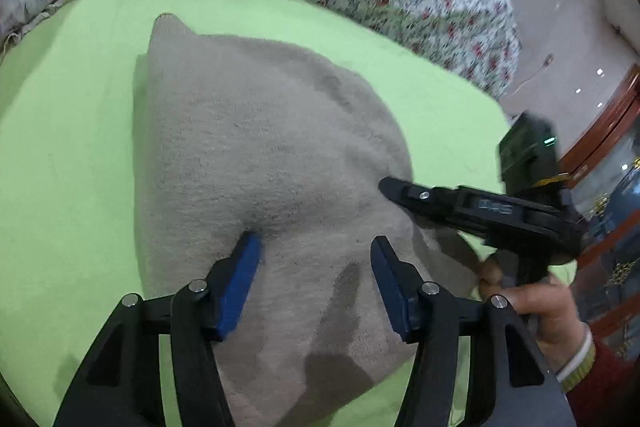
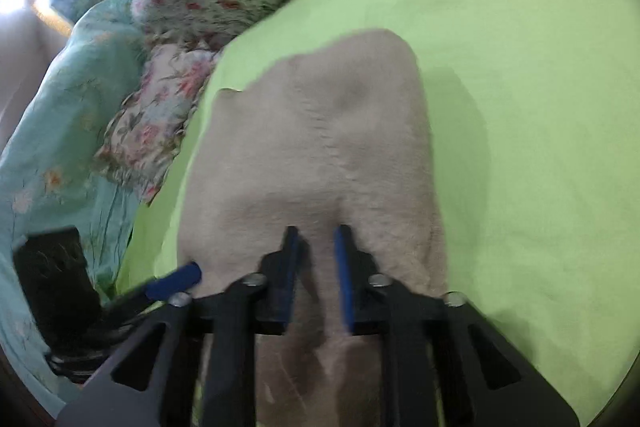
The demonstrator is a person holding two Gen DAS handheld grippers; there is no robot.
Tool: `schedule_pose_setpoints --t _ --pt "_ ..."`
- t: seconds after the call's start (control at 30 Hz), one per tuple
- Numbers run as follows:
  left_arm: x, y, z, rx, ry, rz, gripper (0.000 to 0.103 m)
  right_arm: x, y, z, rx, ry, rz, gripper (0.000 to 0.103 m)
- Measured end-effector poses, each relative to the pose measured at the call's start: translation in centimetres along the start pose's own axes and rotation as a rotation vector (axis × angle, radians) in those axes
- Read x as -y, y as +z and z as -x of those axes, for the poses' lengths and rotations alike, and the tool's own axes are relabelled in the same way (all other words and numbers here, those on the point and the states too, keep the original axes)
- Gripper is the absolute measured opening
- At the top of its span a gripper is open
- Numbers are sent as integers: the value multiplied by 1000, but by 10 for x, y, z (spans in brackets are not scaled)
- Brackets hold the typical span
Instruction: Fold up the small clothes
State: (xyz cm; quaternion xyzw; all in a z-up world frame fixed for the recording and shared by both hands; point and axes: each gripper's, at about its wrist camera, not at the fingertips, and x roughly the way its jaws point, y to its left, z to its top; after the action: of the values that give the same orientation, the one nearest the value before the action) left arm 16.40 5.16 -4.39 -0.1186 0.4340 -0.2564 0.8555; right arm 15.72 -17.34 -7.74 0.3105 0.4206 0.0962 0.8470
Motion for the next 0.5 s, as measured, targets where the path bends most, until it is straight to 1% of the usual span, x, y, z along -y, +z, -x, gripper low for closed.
schedule_pose_setpoints --t 0.03,0.07,0.23,0.27,0.3,0.4,0.5 --pt "-1 2 0 -6 -3 9 55 6 2 -1 -2 12 -22 0" --pt "-1 2 0 -6 0 4 54 12 3 -2 -6 38 -54 0" --pt "-1 -3 6 9 -7 13 54 7 -1 5 0 33 -23 0" --pt "-2 -5 10 12 -8 17 54 4 -4 9 3 26 -11 0" --pt "-2 -8 15 16 -4 19 54 1 -6 14 7 18 8 2" --pt "3 -27 34 27 24 -2 54 -18 -20 35 27 -46 113 4" --pt "-1 -47 46 8 23 22 55 -26 -37 52 38 -100 191 4"
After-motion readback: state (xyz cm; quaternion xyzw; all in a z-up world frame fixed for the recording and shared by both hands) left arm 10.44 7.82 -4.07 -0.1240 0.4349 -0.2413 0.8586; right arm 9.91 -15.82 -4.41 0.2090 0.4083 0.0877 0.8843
